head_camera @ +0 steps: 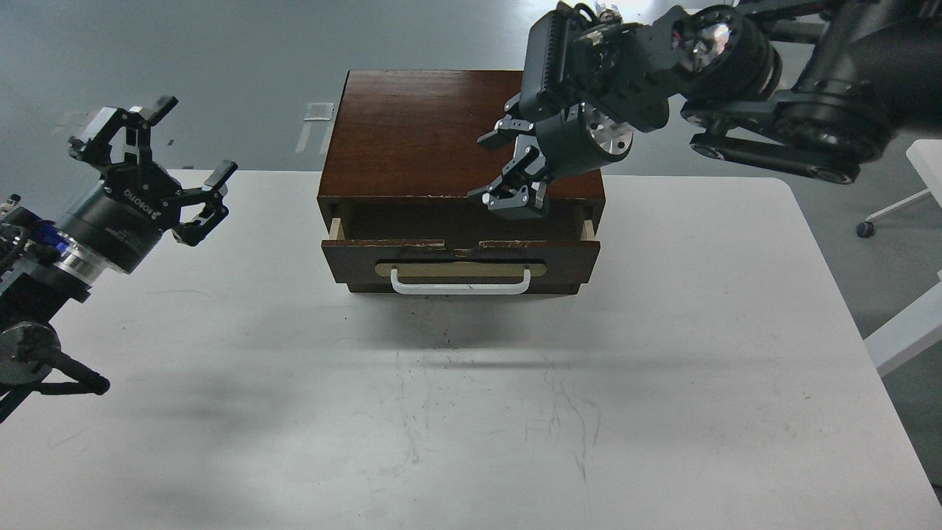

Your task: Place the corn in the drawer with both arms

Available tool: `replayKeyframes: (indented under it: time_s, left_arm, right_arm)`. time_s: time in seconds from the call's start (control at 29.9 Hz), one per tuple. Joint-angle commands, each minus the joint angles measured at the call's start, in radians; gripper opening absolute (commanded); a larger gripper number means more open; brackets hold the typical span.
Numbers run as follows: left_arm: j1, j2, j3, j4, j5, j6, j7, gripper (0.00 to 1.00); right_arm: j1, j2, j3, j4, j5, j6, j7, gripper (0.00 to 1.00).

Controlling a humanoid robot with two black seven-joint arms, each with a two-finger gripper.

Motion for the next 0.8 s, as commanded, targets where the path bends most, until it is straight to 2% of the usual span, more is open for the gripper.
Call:
replayKeyframes:
  time_s: [0.0, 0.07, 0.17, 0.27, 0.33, 0.53, 0.77]
  left_arm:
    - [0.0, 0.0, 0.0, 0.0, 0.0, -0.001, 0.0, 0.99]
    - [0.0, -0.003, 0.002, 0.0, 0.0, -0.005, 0.0, 0.99]
    - [0.0, -0.008, 0.002, 0.0, 0.0, -0.007, 0.0, 0.99]
    - [0.0, -0.009, 0.002, 0.0, 0.001, -0.007, 0.0, 0.99]
    - [0.0, -0.012, 0.003, 0.0, 0.001, -0.009, 0.0, 0.99]
    - [0.0, -0.025, 0.003, 0.0, 0.003, -0.012, 0.0, 0.99]
    - [0.003, -0.031, 0.005, 0.0, 0.003, -0.013, 0.0, 0.99]
  right_arm:
    - [-0.002, -0.089, 0.023, 0.004, 0.179, 0.005, 0.0, 0.83]
    - [-0.029, -0.172, 0.036, 0.006, 0.348, 0.008, 0.0, 0.95]
    - [-0.123, -0.279, 0.091, 0.033, 0.56, 0.011, 0.0, 0.96]
    - [-0.207, -0.343, 0.166, 0.045, 0.668, 0.014, 0.0, 0.96]
    - [-0.349, -0.405, 0.285, 0.053, 0.786, 0.019, 0.0, 0.96]
    - [-0.691, -0.47, 0.577, 0.044, 0.993, 0.019, 0.0, 0.96]
    - [-0.943, -0.458, 0.761, 0.036, 1.202, 0.016, 0.0, 0.96]
